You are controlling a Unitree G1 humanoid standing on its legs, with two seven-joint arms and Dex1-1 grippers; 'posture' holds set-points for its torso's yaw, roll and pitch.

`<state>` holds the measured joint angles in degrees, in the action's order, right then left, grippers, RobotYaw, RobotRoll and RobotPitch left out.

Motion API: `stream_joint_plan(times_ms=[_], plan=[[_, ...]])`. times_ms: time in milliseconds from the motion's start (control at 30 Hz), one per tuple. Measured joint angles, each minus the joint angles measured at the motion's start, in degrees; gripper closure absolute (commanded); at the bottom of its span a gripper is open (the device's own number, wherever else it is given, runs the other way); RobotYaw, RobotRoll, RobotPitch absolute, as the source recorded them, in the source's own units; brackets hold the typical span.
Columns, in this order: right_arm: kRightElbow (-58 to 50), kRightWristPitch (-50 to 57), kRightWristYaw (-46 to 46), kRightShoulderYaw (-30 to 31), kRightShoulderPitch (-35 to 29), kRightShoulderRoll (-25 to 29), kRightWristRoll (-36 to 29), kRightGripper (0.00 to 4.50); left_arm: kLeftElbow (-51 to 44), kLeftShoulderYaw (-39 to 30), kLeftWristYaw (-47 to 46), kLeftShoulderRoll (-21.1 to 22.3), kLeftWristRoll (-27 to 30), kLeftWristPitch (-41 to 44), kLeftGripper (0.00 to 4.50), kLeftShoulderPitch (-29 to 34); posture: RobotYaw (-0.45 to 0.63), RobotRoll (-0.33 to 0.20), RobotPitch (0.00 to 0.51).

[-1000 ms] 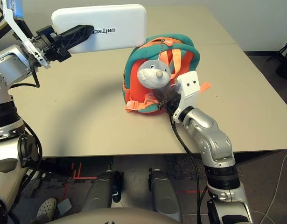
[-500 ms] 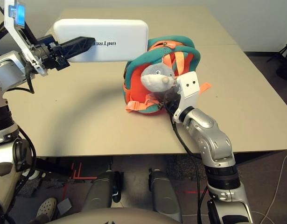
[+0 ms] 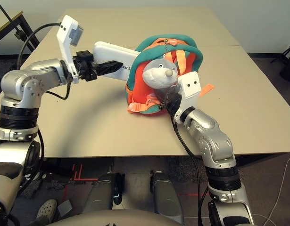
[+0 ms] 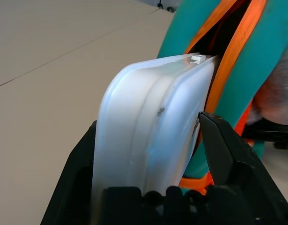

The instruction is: Put the pencil case into the backpack and zip it.

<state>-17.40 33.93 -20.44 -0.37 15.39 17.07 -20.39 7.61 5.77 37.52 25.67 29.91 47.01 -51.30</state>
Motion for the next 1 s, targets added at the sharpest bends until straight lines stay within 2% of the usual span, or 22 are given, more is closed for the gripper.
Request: stream_joint_plan(times_ms=[67, 133, 200, 267, 667, 767, 1000], plan=[[0.1, 0.0, 0.0, 0.2, 0.1, -0.2, 0.3, 3.73, 3.4, 0.3, -0.8, -3.5, -2.3, -2.7, 1.3, -0.2, -0.08, 0.0, 0.11], [0.1, -0.1, 0.0, 0.5, 0.1, -0.4, 0.3, 3.73, 5.1, 0.4, -0.9, -4.9, -3.8, -4.2, 1.31, -0.4, -0.08, 0.0, 0.111], [0.2, -0.1, 0.0, 0.7, 0.2, -0.4, 0.3, 3.73, 5.8, 0.2, -0.9, -5.1, -4.6, -4.7, 0.56, -0.9, -0.08, 0.0, 0.112], [0.3, -0.2, 0.0, 0.9, 0.3, -0.4, 0.3, 3.73, 5.8, -0.9, -0.9, -4.8, -4.6, -4.6, 0.04, -0.9, -0.08, 0.0, 0.113], [1.3, -0.6, -0.2, 1.7, 0.5, -0.4, 0.3, 3.73, -5.0, -12.1, -0.6, 3.9, 0.9, 5.7, 0.0, -0.8, -0.05, 0.0, 0.114], [2.0, -0.9, -0.6, 1.7, 1.1, -0.3, 0.3, 3.73, -6.6, -14.5, -1.1, 4.7, 2.2, 8.2, 0.0, -0.1, -0.05, 0.0, 0.113], [2.3, -1.2, -1.1, 1.9, 1.4, -0.3, 0.4, 3.73, -8.4, -15.4, -1.6, 4.3, 4.2, 10.5, 0.0, 1.8, -0.05, 0.0, 0.108]])
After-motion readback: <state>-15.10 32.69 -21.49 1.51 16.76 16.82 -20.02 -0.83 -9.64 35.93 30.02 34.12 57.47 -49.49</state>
